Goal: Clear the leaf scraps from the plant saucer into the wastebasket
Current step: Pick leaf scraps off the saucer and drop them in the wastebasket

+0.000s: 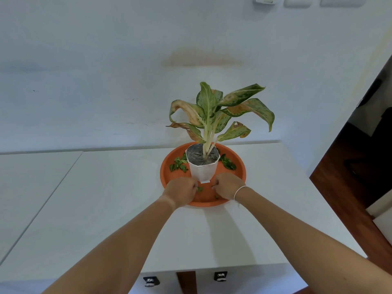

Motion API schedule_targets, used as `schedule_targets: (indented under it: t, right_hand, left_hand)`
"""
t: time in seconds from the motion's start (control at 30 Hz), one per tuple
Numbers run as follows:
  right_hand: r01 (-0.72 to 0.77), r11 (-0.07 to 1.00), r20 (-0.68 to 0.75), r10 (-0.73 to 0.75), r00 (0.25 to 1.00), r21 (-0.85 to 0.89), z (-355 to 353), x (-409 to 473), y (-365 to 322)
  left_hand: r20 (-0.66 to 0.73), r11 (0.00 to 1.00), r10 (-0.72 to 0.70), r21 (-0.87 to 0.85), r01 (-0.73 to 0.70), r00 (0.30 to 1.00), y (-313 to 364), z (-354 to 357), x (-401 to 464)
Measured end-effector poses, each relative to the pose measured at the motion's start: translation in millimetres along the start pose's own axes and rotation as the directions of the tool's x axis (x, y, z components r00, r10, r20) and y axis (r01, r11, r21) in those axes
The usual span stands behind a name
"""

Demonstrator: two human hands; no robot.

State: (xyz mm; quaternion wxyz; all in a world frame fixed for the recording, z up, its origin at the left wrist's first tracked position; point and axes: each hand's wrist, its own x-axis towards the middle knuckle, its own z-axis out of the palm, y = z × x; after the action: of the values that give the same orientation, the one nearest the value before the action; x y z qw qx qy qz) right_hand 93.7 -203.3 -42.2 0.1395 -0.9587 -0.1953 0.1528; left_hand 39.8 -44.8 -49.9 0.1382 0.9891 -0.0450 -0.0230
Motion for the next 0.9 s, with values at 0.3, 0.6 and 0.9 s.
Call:
schedule_targets:
  t: [0.3,0.6,0.9]
  right_hand:
    - [-0.383,0.531,0.309,0.226,0.924,0.755,-24.3,-2.8,13.0]
    - [-0.389,0.440,0.337,0.196,0.921,0.809,-26.5,-5.3,15.0]
    - [-0.235,0.900,0.168,0.184,0.968,0.367,-25.0,-2.3,0.1]
  left_hand:
    - [-0.026,0.926,-0.181,-0.340,0.162,0.983,-6.7,-17.3,-2.2]
    - [-0.058,0.855,-0.264,-0.475,0.206,0.963,-21.2,-22.2,1.5]
    - [0.023,0.886,-0.218,-0.415,0.208,0.976,-25.9,-19.7,3.9]
